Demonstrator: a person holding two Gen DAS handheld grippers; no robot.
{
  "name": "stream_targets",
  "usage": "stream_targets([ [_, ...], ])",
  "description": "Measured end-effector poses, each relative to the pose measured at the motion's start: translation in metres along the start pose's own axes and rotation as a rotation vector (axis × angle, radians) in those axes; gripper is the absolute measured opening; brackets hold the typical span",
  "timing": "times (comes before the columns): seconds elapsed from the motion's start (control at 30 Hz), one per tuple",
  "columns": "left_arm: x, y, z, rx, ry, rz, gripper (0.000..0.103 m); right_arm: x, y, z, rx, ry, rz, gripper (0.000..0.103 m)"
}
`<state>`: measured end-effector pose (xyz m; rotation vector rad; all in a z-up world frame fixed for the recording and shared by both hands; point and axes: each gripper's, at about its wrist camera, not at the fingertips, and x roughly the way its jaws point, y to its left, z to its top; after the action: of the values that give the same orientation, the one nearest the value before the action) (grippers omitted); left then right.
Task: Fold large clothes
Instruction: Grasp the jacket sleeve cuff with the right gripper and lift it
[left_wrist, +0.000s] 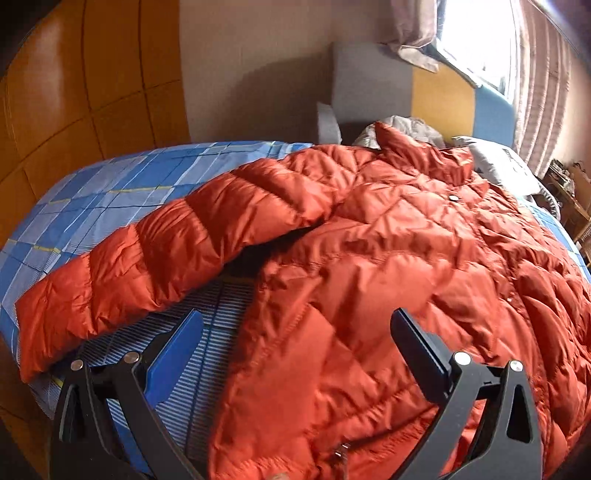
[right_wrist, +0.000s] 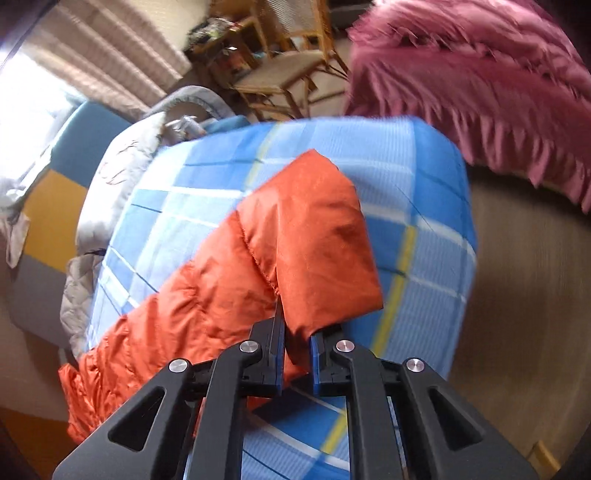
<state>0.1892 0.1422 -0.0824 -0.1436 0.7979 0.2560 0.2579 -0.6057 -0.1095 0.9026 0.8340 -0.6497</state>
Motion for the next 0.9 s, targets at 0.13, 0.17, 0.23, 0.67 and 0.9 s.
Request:
stream_targets([
  [0.13,0.007,0.009,0.003,-0.024,0.018,-0.020,0.101,-0.013,0.052,0.009,-0.158,-0.054,0.036,0.009],
  [0.17,0.007,0.011,0.005,-0.032,0.019,-0.026,0.101,-0.017,0.070,0.008,-0.200,-0.062,0.054,0.009],
  [0.23,0.007,0.012,0.006,-0.035,0.013,-0.030,0.101,-0.022,0.103,0.002,-0.276,-0.073,0.095,0.009],
  [0.67,0.012,0.035,0.007,-0.087,0.035,-0.046,0.101,-0.040,0.276,-0.110,-0.617,-0.031,0.294,0.007],
  [0.9,0.022,0.056,0.009,-0.127,0.050,-0.025,0.101,-0.041,0.323,-0.179,-0.779,0.022,0.361,0.007],
])
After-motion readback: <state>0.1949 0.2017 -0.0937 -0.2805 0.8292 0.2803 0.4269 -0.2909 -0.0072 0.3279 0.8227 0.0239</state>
